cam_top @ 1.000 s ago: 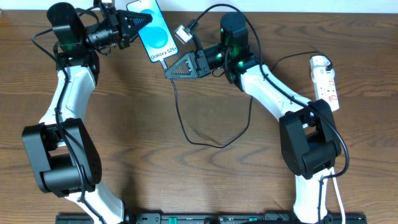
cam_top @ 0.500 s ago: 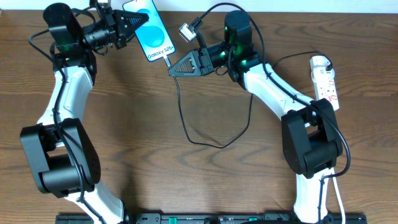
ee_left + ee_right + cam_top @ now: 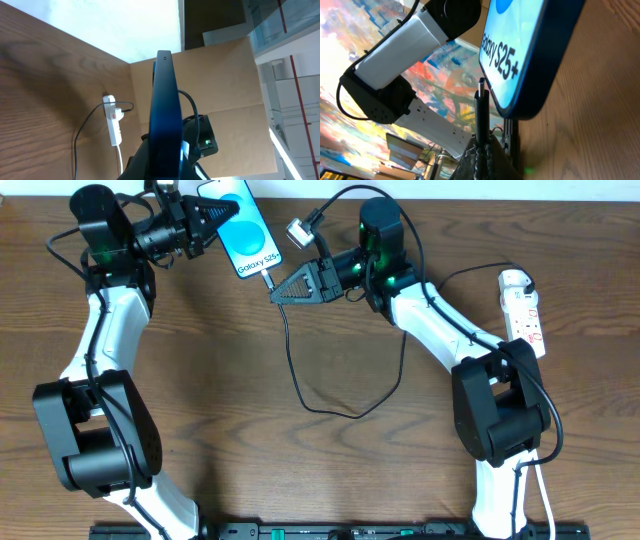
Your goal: Plug charger to phone and switch on socket
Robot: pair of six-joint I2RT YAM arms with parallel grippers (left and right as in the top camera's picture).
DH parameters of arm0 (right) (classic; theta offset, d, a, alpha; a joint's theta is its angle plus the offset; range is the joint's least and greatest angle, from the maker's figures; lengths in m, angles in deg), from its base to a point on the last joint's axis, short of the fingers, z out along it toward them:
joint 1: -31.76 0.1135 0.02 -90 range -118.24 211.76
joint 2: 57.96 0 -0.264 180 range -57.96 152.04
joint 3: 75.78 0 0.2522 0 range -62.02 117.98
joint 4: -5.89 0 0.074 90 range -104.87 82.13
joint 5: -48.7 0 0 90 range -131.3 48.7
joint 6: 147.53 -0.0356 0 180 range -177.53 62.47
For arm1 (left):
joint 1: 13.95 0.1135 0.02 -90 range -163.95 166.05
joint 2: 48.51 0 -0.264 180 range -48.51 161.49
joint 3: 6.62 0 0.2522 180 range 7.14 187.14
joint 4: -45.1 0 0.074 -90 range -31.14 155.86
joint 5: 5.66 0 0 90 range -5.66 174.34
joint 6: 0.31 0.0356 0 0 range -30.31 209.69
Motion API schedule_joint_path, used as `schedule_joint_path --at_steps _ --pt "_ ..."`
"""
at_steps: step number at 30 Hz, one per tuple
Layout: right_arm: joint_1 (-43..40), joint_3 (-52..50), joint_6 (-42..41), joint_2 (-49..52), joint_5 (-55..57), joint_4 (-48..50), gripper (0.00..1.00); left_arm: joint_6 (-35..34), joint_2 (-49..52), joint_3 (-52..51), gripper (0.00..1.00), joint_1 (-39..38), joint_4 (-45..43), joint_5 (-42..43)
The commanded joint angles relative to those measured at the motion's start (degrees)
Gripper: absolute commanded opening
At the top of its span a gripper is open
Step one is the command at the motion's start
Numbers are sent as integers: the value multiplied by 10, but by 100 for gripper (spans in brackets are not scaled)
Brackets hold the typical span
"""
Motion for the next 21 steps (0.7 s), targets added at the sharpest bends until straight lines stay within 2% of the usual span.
schedule_joint_path --at_steps 1,8,21 --pt "5 6 -1 -15 -9 -1 1 -19 -11 5 7 2 -7 3" --pt "5 6 -1 -10 -9 -1 1 -35 -11 5 7 2 -7 3" --pt "5 6 -2 -9 0 0 1 -21 -11 5 7 -9 -7 6"
